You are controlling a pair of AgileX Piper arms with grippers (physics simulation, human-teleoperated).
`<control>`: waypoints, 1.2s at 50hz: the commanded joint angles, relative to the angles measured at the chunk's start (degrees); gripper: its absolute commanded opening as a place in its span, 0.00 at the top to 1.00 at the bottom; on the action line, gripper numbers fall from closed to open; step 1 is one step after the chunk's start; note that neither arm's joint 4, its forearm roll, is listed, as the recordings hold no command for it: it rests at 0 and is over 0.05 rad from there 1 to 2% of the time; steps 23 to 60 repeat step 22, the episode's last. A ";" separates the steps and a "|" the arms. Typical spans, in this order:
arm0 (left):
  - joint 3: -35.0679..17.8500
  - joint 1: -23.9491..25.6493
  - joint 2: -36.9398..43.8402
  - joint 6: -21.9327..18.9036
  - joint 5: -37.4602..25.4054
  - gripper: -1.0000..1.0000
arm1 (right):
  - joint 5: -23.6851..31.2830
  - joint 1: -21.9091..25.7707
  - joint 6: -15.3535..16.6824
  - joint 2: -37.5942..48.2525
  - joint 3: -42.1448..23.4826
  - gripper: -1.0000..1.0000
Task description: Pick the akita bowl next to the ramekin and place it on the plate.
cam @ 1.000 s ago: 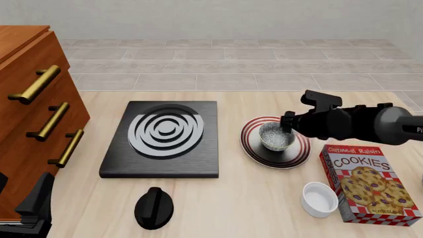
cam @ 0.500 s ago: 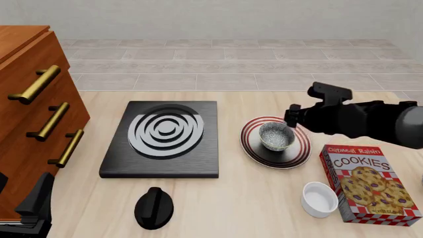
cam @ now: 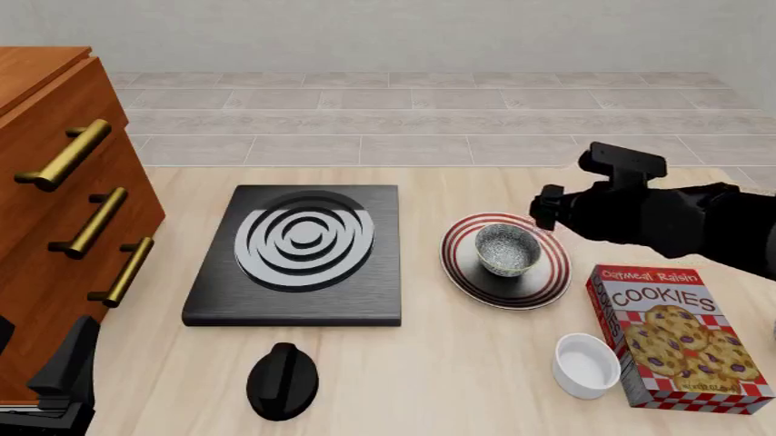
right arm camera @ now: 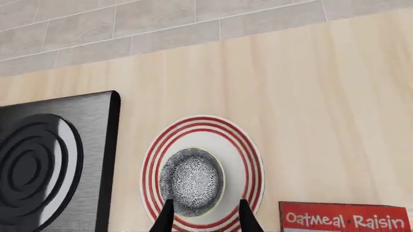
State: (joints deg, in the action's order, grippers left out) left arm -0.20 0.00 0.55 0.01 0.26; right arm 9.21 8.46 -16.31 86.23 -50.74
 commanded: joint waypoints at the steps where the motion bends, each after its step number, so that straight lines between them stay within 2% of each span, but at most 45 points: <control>1: 0.00 0.00 0.00 0.00 0.00 0.00 | 1.83 0.01 0.07 -3.84 -0.28 0.00; 22: 0.00 -0.03 0.01 0.02 0.00 0.00 | 3.47 -0.24 0.37 -8.12 0.16 0.00; 60: 0.00 -0.03 0.01 0.02 0.00 0.00 | 3.47 -0.24 0.37 -8.12 0.16 0.00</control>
